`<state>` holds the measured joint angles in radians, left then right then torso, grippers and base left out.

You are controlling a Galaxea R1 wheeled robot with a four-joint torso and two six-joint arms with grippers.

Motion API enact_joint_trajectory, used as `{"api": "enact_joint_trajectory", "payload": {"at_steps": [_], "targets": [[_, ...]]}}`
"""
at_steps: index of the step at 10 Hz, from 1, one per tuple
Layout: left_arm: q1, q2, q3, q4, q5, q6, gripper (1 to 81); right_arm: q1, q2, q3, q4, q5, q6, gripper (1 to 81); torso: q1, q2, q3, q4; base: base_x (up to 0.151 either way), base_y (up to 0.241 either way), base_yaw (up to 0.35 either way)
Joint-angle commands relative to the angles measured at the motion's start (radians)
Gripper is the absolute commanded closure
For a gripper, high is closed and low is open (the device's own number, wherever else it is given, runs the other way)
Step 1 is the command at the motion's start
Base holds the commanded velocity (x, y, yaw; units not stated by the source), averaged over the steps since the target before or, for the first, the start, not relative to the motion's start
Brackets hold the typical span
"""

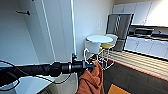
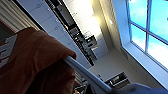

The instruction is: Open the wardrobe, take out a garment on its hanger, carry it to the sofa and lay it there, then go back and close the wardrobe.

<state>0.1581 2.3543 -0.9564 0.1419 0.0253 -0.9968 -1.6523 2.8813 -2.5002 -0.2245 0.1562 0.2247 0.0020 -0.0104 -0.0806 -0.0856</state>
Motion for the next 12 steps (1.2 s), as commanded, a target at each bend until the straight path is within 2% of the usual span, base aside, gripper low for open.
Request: {"api": "enact_joint_trajectory", "payload": {"at_steps": [1,12], "targets": [[-0.179,0.005,0.030,0.028,-0.093,0.003,81.1,0.021,-0.014,0.003,-0.007,-0.047,-0.001,1.0,0.000,0.000,0.000,0.000,0.000,0.000,-0.213],[-0.134,0.041,0.016,0.044,-0.093,0.003,81.1,0.024,-0.001,-0.003,-0.007,-0.056,-0.007,1.0,0.000,0.000,0.000,0.000,0.000,0.000,-0.213]]}}
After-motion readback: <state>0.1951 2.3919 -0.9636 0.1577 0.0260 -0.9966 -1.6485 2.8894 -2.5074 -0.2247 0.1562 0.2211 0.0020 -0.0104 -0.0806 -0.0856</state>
